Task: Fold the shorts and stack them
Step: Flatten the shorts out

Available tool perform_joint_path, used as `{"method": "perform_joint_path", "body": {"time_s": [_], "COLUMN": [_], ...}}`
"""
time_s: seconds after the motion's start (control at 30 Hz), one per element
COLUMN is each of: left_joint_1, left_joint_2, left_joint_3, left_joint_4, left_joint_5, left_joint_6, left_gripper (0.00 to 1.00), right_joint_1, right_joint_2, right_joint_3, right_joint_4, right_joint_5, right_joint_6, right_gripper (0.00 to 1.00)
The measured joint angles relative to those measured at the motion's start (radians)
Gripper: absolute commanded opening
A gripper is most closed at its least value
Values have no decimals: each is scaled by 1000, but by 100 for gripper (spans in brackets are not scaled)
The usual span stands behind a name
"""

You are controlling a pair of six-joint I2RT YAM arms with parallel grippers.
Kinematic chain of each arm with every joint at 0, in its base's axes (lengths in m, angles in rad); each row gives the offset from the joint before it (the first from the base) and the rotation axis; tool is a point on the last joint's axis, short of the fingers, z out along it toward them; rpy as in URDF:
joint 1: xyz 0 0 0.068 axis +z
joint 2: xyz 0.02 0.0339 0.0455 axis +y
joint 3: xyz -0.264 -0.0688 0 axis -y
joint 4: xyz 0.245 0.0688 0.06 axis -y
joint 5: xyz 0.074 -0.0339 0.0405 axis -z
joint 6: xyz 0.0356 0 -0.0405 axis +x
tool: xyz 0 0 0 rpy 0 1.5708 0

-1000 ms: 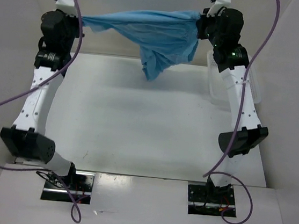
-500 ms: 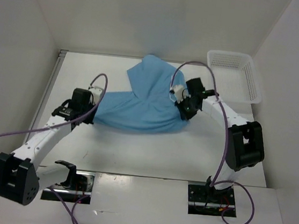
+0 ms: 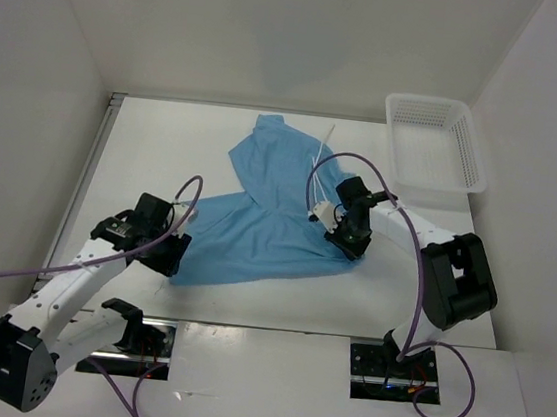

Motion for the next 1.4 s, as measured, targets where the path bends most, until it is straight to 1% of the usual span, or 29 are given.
{"method": "perform_joint_path", "body": {"time_s": [0.07,0.13,0.17,0.2,0.27,0.33,0.43,0.47,0.53,0.63,0.67,0.7,0.93,1.13,1.23,1.27,1.33,1.4], "left_joint_1": [0,0,0,0,8,41,99,110,112,93,89,85,68,47,40,39,39,39], "left_joint_2": [-26,-59,-76,-90,-96,-58,103,180,286,359,378,398,518,570,590,596,607,615], "left_joint_3": [2,3,4,4,4,6,57,84,113,115,116,119,154,163,168,168,174,182], "left_joint_4": [-51,-87,-97,-93,-37,77,191,227,302,375,394,407,456,466,470,472,474,480], "left_joint_5": [34,67,80,82,73,56,47,48,47,42,41,40,39,37,37,37,35,35], "left_joint_6": [0,0,-1,-1,-1,-2,-2,-2,-2,-2,-3,-2,-2,-2,-2,-2,-2,-2], "left_gripper": [68,71,72,72,70,68,68,66,63,58,54,53,46,44,39,33,27,25], "right_joint_1": [0,0,0,0,0,0,0,0,0,0,0,0,0,0,-5,-8,-13,-18], "right_joint_2": [-4,-9,-16,-25,-51,-76,-94,-94,-94,-89,-87,-85,-83,-80,-80,-80,-80,-80], "right_joint_3": [-24,-46,-55,-58,-56,-35,27,48,68,63,61,58,34,10,10,10,9,5], "right_joint_4": [-5,-18,-25,-37,-64,-85,-92,-89,-75,-70,-69,-64,-33,-25,-21,-19,-16,-13], "right_joint_5": [32,63,76,87,107,108,89,81,70,63,60,59,56,54,52,49,47,45], "right_joint_6": [-20,-37,-43,-43,-43,-34,-3,8,19,34,37,39,53,63,64,64,64,64], "right_gripper": [32,34,41,45,47,47,47,47,47,45,45,44,43,41,41,41,41,41]}}
